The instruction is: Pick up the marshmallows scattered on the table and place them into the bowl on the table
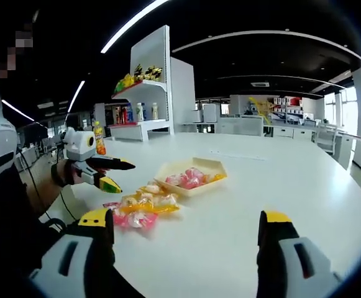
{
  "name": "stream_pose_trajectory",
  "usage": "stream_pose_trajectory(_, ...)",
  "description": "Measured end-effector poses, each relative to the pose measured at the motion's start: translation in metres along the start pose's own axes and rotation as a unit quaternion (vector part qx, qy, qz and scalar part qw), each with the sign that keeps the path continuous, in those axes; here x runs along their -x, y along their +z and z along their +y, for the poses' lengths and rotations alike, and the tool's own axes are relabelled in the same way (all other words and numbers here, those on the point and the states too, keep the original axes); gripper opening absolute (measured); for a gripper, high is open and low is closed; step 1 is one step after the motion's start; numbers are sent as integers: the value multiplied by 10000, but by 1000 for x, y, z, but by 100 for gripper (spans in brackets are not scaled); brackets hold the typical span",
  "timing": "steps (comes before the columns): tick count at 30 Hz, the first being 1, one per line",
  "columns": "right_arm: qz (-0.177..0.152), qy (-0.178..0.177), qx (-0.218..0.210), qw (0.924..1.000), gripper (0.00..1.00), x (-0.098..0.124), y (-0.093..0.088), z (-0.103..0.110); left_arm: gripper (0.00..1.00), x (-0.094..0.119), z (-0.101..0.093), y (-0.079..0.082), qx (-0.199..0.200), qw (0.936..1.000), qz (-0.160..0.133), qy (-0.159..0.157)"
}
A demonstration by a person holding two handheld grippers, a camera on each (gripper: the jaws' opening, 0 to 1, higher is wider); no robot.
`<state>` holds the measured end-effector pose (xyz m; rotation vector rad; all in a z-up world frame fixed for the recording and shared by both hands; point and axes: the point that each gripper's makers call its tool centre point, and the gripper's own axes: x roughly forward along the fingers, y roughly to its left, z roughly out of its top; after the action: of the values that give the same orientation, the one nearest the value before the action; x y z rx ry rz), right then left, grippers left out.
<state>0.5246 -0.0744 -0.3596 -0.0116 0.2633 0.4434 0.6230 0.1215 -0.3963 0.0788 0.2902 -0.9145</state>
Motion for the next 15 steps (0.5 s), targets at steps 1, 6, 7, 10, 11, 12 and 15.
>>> stream_pose_trajectory(1, 4, -7, -3, 10000, 94, 0, -1, -1, 83, -3, 2, -1, 56, 10000, 4, 10)
stream_pose_trajectory(6, 6, 10, -26, 10000, 94, -1, -2, -1, 80, -19, 12, -5, 346, 9994, 55, 80)
stream_pose_trajectory(7, 10, 16, -28, 10000, 94, -2, -3, -1, 80, -21, 13, -5, 402, 9991, 84, 93)
stream_pose_trajectory(10, 27, 7, -27, 10000, 94, -2, -4, -2, 78, -29, 17, -5, 489, 9987, 114, 118)
stream_pose_trajectory(11, 23, -2, -34, 10000, 94, -2, -4, -3, 77, -32, 17, -6, 507, 9986, 126, 117)
stream_pose_trajectory(12, 17, -9, -45, 10000, 94, -1, -4, -4, 76, -33, 17, -6, 530, 9984, 138, 124)
stream_pose_trajectory(15, 12, -18, -63, 10000, 94, -1, -4, -5, 69, -38, 19, -8, 663, 9975, 194, 154)
